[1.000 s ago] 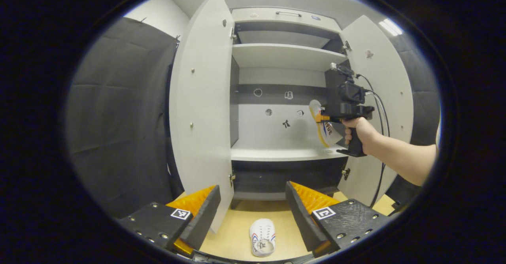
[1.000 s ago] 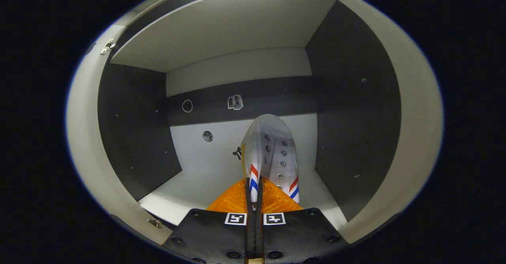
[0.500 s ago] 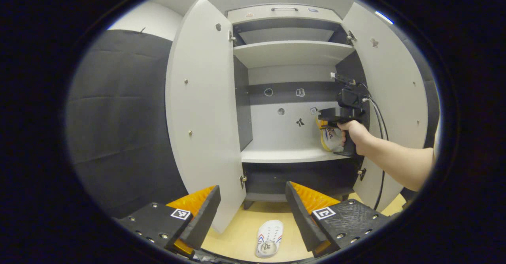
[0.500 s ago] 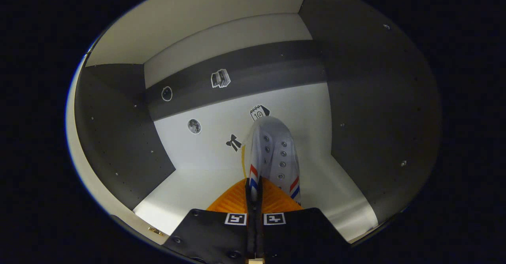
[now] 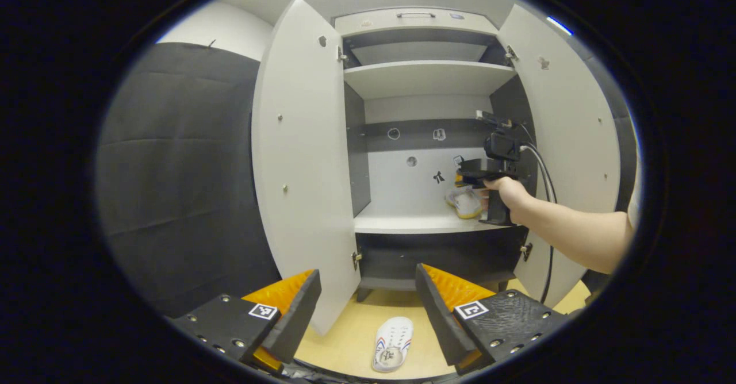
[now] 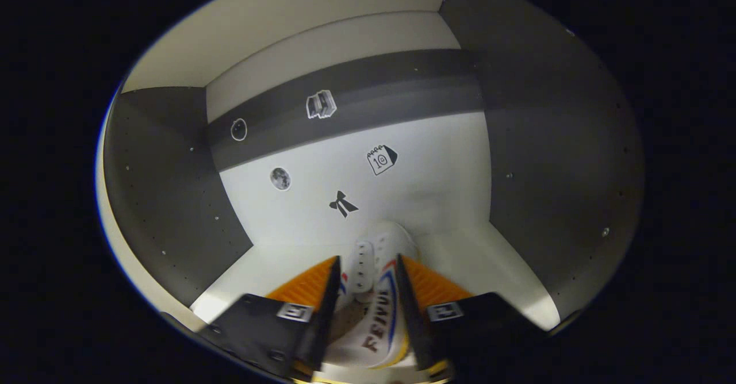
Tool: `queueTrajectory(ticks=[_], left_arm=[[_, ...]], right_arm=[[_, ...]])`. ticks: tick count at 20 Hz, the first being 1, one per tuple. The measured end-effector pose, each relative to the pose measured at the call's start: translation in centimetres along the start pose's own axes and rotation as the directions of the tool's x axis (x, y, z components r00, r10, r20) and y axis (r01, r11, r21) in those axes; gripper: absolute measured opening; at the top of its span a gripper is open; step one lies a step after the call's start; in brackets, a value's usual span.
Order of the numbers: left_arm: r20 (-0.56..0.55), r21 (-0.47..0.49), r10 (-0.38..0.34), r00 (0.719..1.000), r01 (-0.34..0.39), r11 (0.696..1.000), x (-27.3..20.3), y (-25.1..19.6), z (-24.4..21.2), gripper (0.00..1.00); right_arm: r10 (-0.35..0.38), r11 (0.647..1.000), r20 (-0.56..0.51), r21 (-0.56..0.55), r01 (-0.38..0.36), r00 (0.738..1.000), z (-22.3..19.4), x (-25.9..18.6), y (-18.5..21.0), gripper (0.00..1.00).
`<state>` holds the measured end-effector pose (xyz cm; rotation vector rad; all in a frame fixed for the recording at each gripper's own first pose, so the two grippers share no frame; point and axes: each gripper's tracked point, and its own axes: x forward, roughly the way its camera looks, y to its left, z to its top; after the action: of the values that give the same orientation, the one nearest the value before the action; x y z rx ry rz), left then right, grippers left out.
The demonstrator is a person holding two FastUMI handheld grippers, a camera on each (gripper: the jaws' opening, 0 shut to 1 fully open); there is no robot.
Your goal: Grab one shoe with the right hand and put it into the shoe cabinet, grab the other shoe with the left hand and put it into the shoe cabinet; then close the right door with the right hand and the left door with the left hand.
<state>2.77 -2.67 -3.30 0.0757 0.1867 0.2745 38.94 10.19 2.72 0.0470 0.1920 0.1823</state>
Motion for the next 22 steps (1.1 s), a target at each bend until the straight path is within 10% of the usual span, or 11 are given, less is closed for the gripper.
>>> queueTrajectory(ticks=[2,22], left_arm=[[-0.014,-0.017,-0.026,1.000,0.025,1.000,-0.3,0.5,-0.8,0.94],[-0.303,0.083,-0.366,0.880,0.407,0.910,5.2,-1.6,-19.8,0.94]], right_arm=[[-0.008,0.999,0.026,-0.034,0.008,1.000,0.3,-2.0,0.4,0.97],[-0.145,0.984,0.157,-0.085,0.159,0.977,-10.0,-31.9,-2.5,0.98]])
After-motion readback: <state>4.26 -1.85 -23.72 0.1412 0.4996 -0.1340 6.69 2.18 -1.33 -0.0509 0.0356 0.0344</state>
